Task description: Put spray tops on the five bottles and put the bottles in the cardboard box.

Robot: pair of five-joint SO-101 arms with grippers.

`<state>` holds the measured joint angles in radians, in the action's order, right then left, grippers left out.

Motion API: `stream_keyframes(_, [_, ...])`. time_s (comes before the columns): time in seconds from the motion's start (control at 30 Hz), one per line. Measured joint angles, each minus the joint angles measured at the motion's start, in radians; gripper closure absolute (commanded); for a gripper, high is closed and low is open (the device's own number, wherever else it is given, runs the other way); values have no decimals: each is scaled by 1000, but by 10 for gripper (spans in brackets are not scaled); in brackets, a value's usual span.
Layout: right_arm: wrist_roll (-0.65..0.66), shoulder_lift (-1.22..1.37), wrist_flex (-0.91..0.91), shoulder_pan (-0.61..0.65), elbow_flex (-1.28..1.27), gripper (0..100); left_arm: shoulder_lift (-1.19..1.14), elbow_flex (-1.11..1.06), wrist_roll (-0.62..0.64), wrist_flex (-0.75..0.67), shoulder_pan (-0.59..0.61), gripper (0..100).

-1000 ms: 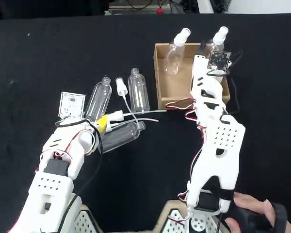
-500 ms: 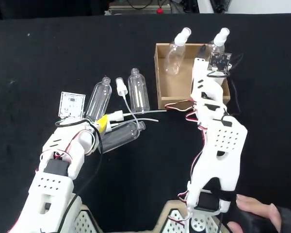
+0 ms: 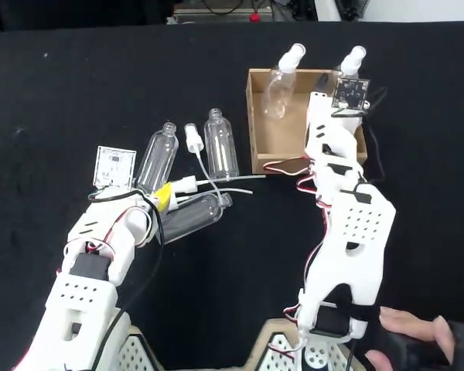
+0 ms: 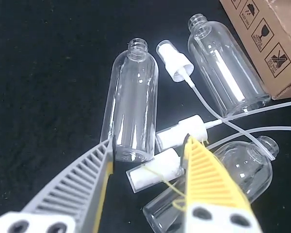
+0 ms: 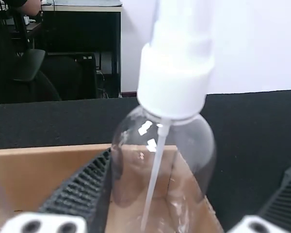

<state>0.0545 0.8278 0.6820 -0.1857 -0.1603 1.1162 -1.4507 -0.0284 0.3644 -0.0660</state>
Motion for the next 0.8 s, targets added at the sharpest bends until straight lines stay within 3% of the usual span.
stream_keyframes(0.8, [-3, -63, 20, 0, -38, 552, 0, 0, 0, 0, 0, 773])
